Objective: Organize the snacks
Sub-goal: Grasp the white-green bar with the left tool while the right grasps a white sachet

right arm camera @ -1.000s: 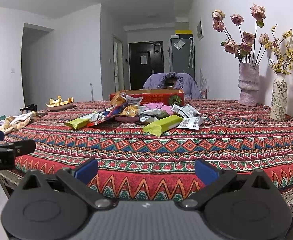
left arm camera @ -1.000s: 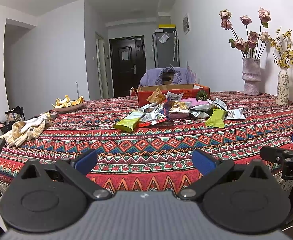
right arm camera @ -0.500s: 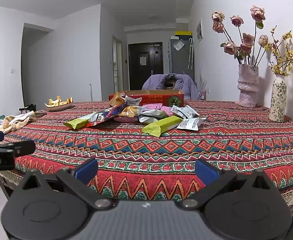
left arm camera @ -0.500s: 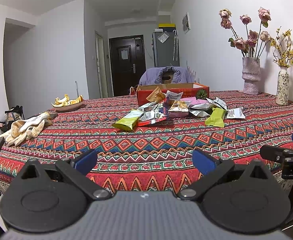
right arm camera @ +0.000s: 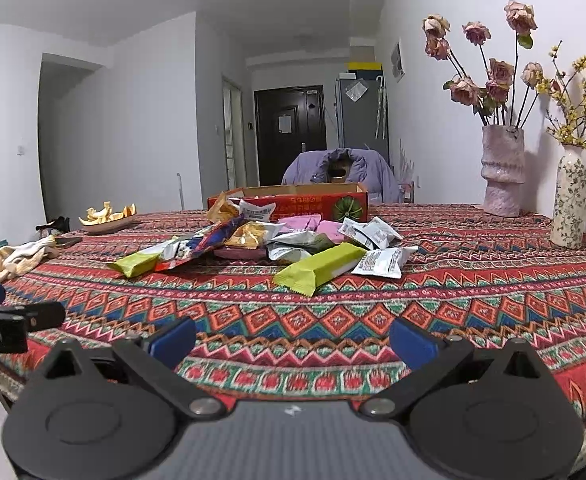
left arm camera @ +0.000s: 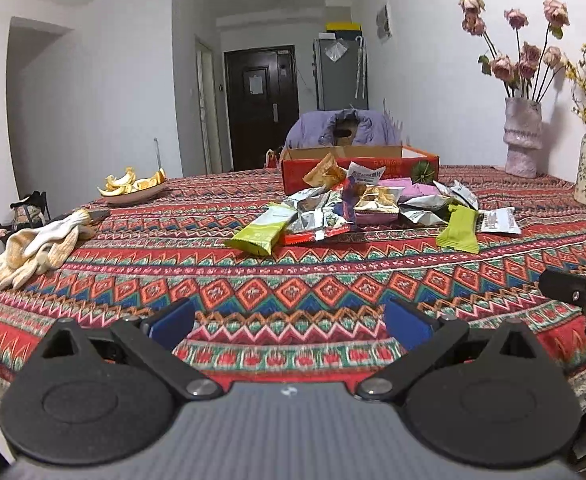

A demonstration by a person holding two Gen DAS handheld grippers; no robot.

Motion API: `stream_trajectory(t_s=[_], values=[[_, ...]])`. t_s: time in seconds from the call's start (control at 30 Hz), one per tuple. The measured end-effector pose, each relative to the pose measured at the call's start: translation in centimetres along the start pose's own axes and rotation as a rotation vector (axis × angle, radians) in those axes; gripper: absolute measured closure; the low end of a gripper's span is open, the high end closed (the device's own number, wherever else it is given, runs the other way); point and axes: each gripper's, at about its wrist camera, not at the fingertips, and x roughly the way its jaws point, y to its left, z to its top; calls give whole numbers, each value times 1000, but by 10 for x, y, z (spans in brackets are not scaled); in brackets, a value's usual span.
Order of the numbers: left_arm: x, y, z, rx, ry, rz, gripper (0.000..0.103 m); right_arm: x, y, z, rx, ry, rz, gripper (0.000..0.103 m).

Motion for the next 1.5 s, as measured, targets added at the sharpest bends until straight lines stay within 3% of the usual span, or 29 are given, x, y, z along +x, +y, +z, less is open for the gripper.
stream_trajectory(t_s=[0.4, 0.5, 0.6, 0.73, 1.03, 1.2, 1.23, 1.37, 1.5], values=[[85, 8, 58, 23, 34, 8, 0, 75, -20, 52, 54, 102, 5, 1], [114, 15, 73, 32, 56, 17, 2, 99, -24, 64, 79, 129, 14, 13], [143, 24, 86, 28, 84, -2, 9, 124, -27, 75, 90, 159, 7, 16], [184, 39, 100, 19, 140, -35, 16, 154, -32, 85, 90, 189, -43, 22], [254, 50, 106, 52, 228, -87, 26, 205, -62, 93, 61, 261, -276, 30], [275, 44, 101, 44, 283, -134, 29, 223, -75, 88, 71, 317, -281, 41], [277, 45, 100, 35, 292, -138, 32, 225, -73, 86, 58, 322, -280, 43], [280, 46, 94, -11, 327, -142, 61, 228, -70, 85, 19, 330, -270, 50], [265, 43, 92, 10, 315, -111, 64, 222, -72, 85, 21, 336, -237, 60]])
